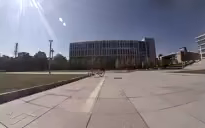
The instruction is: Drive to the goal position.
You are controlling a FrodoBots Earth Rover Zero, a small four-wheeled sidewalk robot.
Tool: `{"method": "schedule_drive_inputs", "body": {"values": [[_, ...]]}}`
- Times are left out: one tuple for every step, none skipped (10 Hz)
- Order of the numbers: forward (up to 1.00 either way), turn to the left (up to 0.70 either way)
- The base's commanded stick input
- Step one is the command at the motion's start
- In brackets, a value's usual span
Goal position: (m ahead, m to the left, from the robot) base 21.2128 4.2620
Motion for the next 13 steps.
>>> {"method": "schedule_drive_inputs", "body": {"values": [[0.06,0.0],[0.06,0.0],[0.06,0.0],[0.06,0.0],[0.06,0.0],[0.06,0.0],[0.06,0.0],[0.06,0.0],[0.06,0.0],[0.06,0.0],[0.06,0.0],[0.06,0.0],[0.06,0.0]]}}
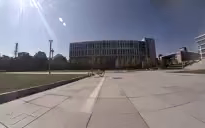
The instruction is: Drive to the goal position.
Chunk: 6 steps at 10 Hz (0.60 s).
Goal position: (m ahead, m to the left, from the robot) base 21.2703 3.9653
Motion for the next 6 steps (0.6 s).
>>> {"method": "schedule_drive_inputs", "body": {"values": [[0.06,0.0],[0.06,0.0],[0.06,0.0],[0.06,0.0],[0.06,0.0],[0.06,0.0]]}}
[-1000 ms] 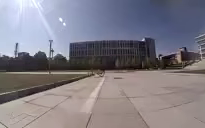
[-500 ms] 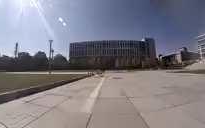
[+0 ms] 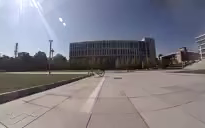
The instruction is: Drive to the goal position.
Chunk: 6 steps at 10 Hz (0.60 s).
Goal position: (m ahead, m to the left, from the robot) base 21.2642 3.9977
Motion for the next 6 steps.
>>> {"method": "schedule_drive_inputs", "body": {"values": [[0.06,0.0],[0.06,0.0],[0.06,0.0],[0.06,0.0],[0.06,0.0],[0.06,0.0]]}}
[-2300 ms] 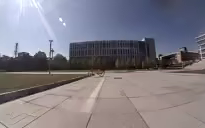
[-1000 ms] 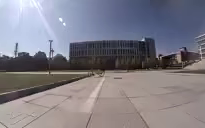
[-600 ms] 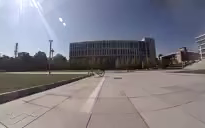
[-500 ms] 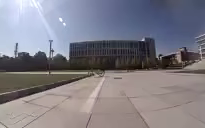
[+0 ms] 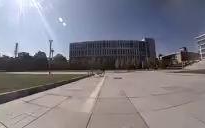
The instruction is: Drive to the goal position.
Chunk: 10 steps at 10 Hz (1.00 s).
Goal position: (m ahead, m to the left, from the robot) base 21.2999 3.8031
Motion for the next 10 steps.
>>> {"method": "schedule_drive_inputs", "body": {"values": [[0.06,0.0],[0.06,0.0],[0.06,0.0],[0.06,0.0],[0.06,0.0],[0.06,0.0],[0.06,0.0],[0.06,0.0],[0.06,0.0],[0.06,0.0]]}}
